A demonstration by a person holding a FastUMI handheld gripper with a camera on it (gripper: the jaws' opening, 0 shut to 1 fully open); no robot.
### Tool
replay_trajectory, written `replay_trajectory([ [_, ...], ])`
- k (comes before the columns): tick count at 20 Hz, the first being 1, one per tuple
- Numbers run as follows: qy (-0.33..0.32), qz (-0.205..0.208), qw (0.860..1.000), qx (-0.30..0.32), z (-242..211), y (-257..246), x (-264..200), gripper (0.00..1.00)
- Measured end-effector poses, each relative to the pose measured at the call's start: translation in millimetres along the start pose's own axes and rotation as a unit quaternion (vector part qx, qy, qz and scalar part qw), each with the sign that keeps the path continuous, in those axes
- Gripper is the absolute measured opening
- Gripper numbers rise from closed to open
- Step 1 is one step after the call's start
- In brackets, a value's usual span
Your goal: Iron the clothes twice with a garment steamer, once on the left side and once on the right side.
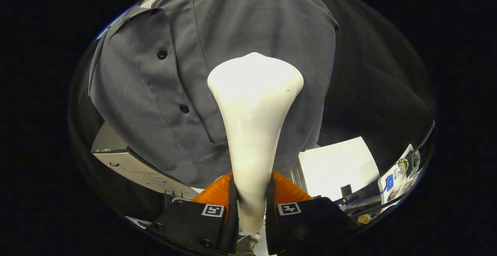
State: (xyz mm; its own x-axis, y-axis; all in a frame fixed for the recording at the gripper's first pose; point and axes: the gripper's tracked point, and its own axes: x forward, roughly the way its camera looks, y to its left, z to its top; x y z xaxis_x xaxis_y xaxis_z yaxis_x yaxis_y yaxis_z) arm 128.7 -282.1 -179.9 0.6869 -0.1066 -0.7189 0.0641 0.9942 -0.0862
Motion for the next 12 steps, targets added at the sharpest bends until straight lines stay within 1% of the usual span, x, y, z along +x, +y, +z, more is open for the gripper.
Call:
replay_trajectory([
  [4, 0.019, -0.007, 1.000, -0.007, -22, -10, 9, 0.36],
  [12, 0.061, -0.010, 0.998, 0.006, -68, -24, 37, 0.36],
])
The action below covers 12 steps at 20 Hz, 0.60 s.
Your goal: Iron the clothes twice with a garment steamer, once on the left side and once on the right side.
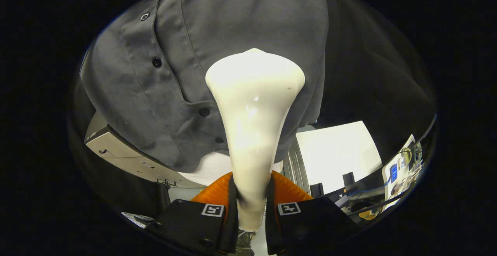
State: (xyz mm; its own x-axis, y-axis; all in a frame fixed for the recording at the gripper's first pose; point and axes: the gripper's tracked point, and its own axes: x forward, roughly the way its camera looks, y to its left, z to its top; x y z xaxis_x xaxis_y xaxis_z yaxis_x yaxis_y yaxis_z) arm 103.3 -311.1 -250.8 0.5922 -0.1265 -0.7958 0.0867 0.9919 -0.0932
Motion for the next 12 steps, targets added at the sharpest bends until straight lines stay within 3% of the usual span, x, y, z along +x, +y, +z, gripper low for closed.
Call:
replay_trajectory([
  [12, 0.051, -0.006, 0.999, 0.014, -54, -18, 44, 0.37],
])
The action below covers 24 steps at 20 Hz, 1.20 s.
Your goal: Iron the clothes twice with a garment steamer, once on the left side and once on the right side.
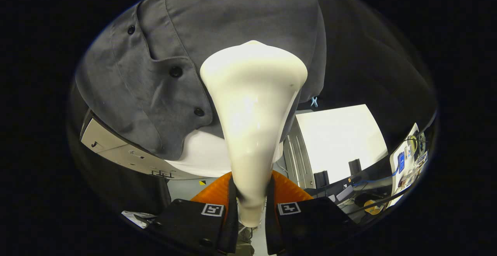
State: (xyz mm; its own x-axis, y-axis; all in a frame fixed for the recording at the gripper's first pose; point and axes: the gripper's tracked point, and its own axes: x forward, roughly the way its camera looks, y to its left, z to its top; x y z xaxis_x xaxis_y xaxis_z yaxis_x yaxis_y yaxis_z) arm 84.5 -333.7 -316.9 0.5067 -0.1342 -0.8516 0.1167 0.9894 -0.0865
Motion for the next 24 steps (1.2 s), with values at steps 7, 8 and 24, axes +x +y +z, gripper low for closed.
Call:
replay_trajectory([
  [7, 0.028, -0.004, 1.000, 0.004, -27, -11, 18, 0.37],
  [8, 0.032, -0.005, 0.999, 0.004, -32, -12, 22, 0.37],
  [24, 0.053, -0.029, 0.998, 0.027, -83, -8, 21, 0.36],
])
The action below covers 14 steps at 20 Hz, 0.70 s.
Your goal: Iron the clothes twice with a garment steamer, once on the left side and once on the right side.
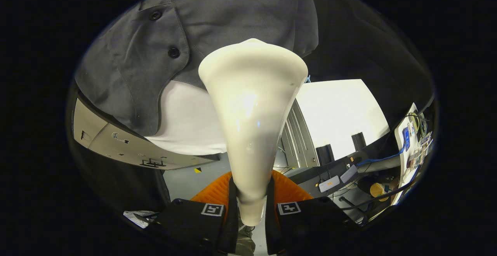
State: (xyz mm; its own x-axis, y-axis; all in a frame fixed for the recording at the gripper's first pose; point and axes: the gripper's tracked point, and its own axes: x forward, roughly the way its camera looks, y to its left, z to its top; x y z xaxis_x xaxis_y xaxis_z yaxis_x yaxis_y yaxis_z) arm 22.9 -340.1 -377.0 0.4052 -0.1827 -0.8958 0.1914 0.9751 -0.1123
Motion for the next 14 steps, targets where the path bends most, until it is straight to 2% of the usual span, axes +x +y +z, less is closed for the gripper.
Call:
replay_trajectory([
  [5, -0.034, 0.001, 0.999, 0.005, 6, 20, -43, 0.36],
  [14, -0.157, 0.012, 0.988, 0.001, 61, 95, -161, 0.36],
])
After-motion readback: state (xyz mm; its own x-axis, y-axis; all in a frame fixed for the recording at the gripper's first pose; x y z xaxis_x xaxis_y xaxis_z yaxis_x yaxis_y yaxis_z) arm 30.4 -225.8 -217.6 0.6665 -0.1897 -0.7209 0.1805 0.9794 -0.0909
